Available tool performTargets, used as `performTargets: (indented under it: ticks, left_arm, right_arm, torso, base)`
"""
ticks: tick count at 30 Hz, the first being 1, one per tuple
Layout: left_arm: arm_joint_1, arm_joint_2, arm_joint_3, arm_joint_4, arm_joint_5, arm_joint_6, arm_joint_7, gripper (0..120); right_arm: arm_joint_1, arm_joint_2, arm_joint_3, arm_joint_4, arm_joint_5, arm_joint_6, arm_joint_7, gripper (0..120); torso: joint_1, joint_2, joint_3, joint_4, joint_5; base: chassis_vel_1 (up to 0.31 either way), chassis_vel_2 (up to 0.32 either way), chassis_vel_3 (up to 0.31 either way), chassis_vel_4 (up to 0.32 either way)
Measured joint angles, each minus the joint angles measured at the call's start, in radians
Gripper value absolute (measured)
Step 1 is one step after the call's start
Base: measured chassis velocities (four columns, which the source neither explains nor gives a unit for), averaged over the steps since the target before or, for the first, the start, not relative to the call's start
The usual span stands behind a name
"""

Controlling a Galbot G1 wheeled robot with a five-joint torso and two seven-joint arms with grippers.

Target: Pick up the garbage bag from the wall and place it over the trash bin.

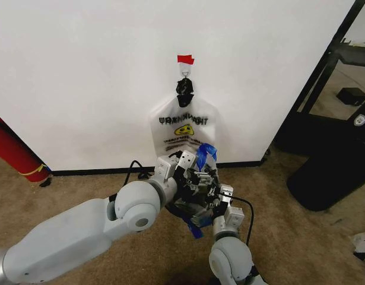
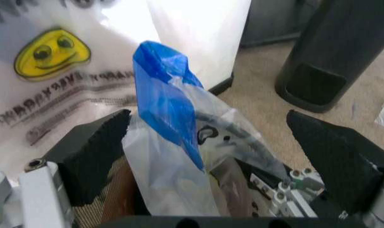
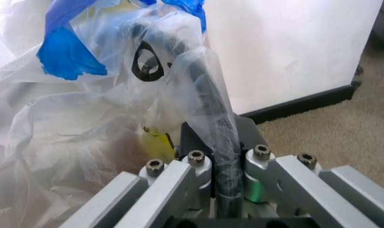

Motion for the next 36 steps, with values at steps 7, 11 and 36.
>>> performTargets:
  ticks: [7, 11, 36]
  left_arm:
    - [-0.037, -0.014, 0.024, 0.017, -0.017, 0.029, -0.022, 90]
    - [-0.045, -0.026, 0.041, 0.045, -0.02, 0.051, -0.027, 83]
    - [0.015, -0.049, 0.049, 0.115, 0.091, -0.017, -0.023, 7]
  right_arm:
    - [0.004, 0.003, -0.001, -0.018, -0.048, 0.019, -0.002, 1]
    - [0.007, 0.001, -0.001, -0.017, -0.047, 0.019, -0.002, 1]
    - [0.004, 0.001, 0.0, -0.014, -0.022, 0.017, 0.001, 1]
  torso:
    - [0.0, 0.0, 0.0, -0.0001, 0.0001]
    - [0.0, 0.0, 0.0, 0.0, 0.0001]
    - [0.0, 0.0, 0.0, 0.0, 0.0]
  base:
    - [0.0, 0.0, 0.0, 0.0]
    - [0.0, 0.0, 0.0, 0.0]
    - [0.0, 0.0, 0.0, 0.0]
